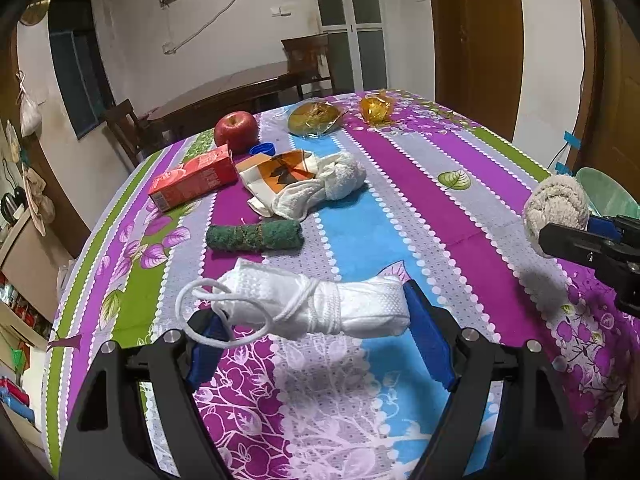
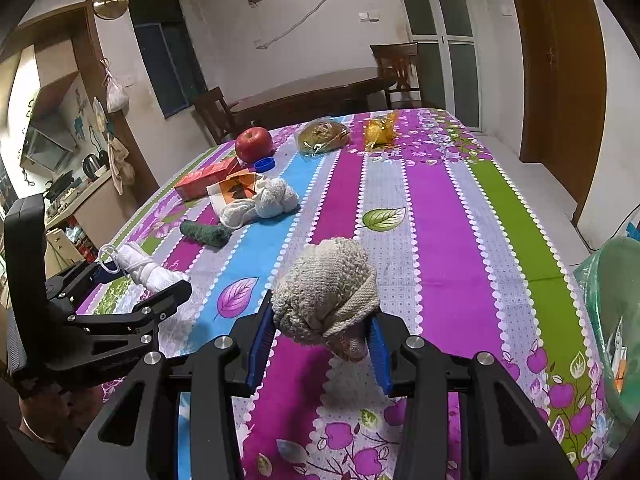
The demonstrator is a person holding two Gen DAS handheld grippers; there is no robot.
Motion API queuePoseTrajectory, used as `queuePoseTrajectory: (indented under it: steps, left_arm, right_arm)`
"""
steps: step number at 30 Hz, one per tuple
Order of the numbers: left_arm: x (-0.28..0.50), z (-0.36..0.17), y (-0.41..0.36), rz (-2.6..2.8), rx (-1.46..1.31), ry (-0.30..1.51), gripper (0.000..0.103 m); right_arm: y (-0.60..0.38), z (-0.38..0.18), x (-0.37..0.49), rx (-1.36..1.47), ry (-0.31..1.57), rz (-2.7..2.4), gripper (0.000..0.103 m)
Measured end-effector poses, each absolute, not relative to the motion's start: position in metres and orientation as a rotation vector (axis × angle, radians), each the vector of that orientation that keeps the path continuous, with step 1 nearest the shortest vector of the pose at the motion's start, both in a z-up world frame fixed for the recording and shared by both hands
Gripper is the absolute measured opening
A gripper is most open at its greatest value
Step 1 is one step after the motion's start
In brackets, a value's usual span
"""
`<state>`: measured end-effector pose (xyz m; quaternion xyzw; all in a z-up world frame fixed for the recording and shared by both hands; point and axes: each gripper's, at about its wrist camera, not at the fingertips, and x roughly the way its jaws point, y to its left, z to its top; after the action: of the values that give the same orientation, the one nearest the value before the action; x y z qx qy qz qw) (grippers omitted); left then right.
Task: Collect trash
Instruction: 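Carry the yarn ball and cloth bundle toward the green bin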
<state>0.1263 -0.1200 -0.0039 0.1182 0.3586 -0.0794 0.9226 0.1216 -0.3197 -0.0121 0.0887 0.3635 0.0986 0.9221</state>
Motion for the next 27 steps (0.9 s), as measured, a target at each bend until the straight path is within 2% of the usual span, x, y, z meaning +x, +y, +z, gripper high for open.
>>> queuePoseTrajectory:
  steps: [27]
  left_arm:
    - [0.123, -0.007, -0.182, -0.268, 0.295, 0.736, 0.077]
  right_arm:
    - [-0.368, -0.004, 0.091, 0.218, 0.687, 0.103, 0.044]
